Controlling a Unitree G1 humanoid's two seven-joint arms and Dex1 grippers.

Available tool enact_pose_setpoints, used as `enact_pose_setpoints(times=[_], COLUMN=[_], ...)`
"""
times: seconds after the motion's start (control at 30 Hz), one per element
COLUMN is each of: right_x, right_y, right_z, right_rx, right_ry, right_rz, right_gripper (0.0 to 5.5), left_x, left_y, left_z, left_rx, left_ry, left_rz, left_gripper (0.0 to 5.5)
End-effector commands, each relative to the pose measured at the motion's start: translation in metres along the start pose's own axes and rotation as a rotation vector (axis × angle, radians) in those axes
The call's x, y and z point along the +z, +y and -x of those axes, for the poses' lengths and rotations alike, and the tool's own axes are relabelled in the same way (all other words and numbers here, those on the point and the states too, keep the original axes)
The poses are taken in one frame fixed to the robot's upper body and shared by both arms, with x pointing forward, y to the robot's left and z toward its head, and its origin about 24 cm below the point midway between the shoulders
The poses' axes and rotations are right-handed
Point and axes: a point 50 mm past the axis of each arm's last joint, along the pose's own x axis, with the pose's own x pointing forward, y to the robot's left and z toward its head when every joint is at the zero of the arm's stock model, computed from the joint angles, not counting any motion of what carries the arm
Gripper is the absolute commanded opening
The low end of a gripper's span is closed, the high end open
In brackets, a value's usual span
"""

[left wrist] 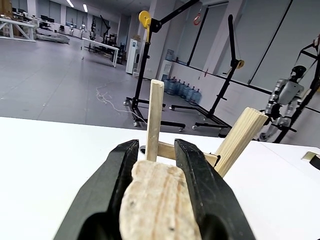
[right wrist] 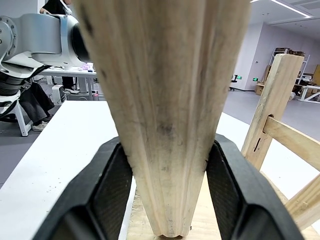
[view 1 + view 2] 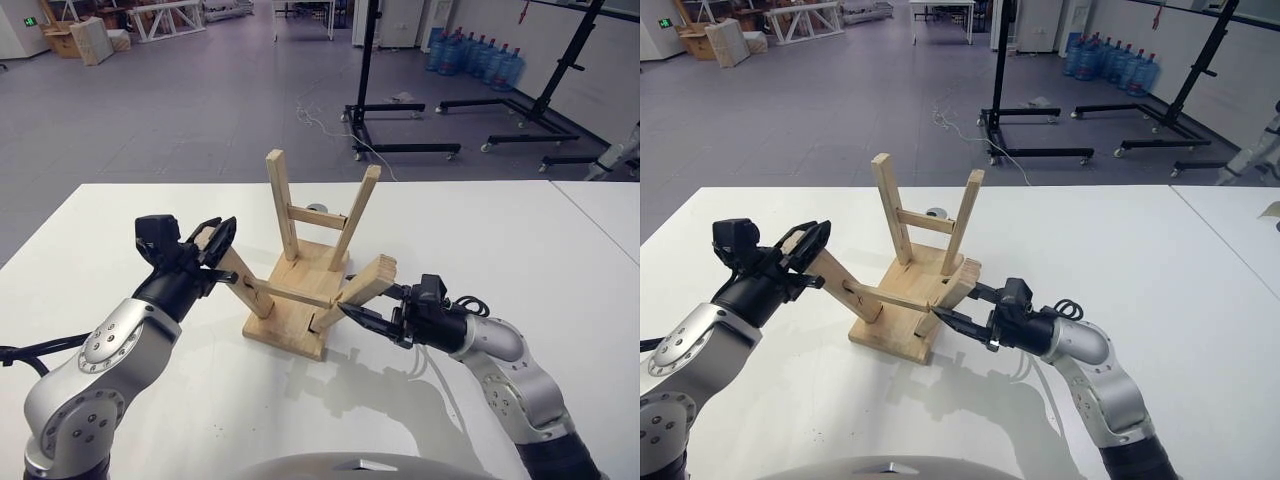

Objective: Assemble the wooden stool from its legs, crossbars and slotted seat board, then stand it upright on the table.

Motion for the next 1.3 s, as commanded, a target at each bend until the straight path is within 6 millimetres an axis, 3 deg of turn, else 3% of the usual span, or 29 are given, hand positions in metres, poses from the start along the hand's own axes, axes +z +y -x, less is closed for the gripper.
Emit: enact_pose_setpoints(times=[0.03,0.3,0.5,0.8,1.1,1.3], right_x=[-0.025,-0.036,-0.024,-0.01,-0.02,-0.032], right_y=[0.004,0.002,0.003,-0.009,-0.016,-0.02], right_z=[-0.005,-0.022,-0.033,-0.03,-0.034,-0.035], right_rx=[0.014,0.041,0.091,0.141,0.067,0.074], right_ry=[0.154,0.2,0.192,0.318,0.276,0.298], right_rz=[-0.074,-0.108,-0.097,0.025,-0.148,-0.164], right_gripper=[2.05,2.05,2.05,2.05,2.05,2.05], left_x=[-0.006,-0.008,-0.014,-0.013,-0.014,-0.015], left_y=[-0.012,-0.01,-0.012,-0.008,-0.008,-0.01], left_z=[-0.002,-0.009,-0.011,-0.012,-0.015,-0.016], left_rx=[-0.097,-0.113,-0.108,-0.101,-0.119,-0.132], left_ry=[0.052,0.044,0.055,0.059,0.07,0.075], left_rz=[0.033,0.094,0.126,0.117,0.107,0.104], left_gripper=[1.07,1.07,1.08,1.08,1.08,1.09])
